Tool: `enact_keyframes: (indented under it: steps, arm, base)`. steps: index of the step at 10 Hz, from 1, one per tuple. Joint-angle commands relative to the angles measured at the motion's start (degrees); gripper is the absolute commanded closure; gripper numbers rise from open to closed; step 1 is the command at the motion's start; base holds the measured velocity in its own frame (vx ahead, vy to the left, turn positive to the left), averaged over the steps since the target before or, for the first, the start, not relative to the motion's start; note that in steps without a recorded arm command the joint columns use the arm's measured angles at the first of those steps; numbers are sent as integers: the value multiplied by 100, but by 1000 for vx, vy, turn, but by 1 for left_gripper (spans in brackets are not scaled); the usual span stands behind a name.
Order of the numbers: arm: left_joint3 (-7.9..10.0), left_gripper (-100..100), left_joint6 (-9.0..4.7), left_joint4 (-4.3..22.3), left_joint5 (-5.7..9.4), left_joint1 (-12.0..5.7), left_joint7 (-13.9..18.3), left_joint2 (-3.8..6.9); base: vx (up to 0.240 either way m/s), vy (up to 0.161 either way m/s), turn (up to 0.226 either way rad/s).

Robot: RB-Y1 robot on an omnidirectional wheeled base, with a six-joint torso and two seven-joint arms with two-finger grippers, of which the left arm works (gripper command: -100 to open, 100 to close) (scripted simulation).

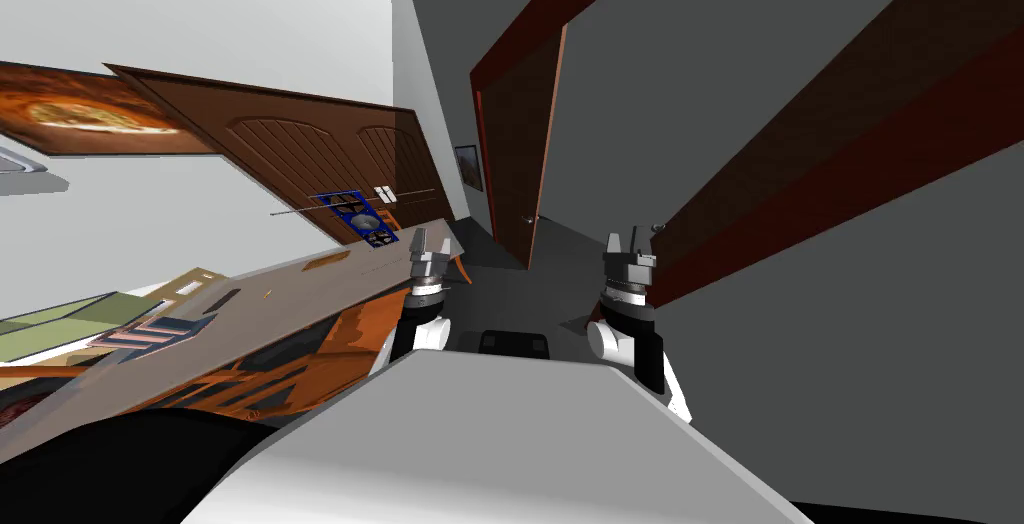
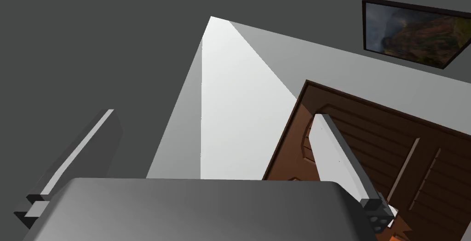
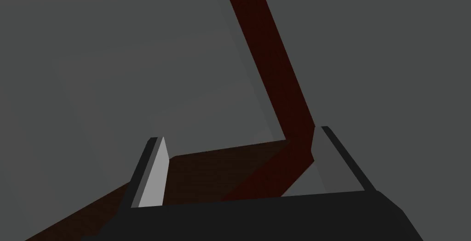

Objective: Push the door open

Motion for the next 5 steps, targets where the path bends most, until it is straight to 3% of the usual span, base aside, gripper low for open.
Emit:
enact_keyframes:
  steps: [1,5]
  arm:
    - [-43,-100,-39,200,5,-72,-2,62]
    - [-145,-100,-131,672,16,-243,-6,179]
  base:
    - [150,-27,-62]
    - [126,38,-78]
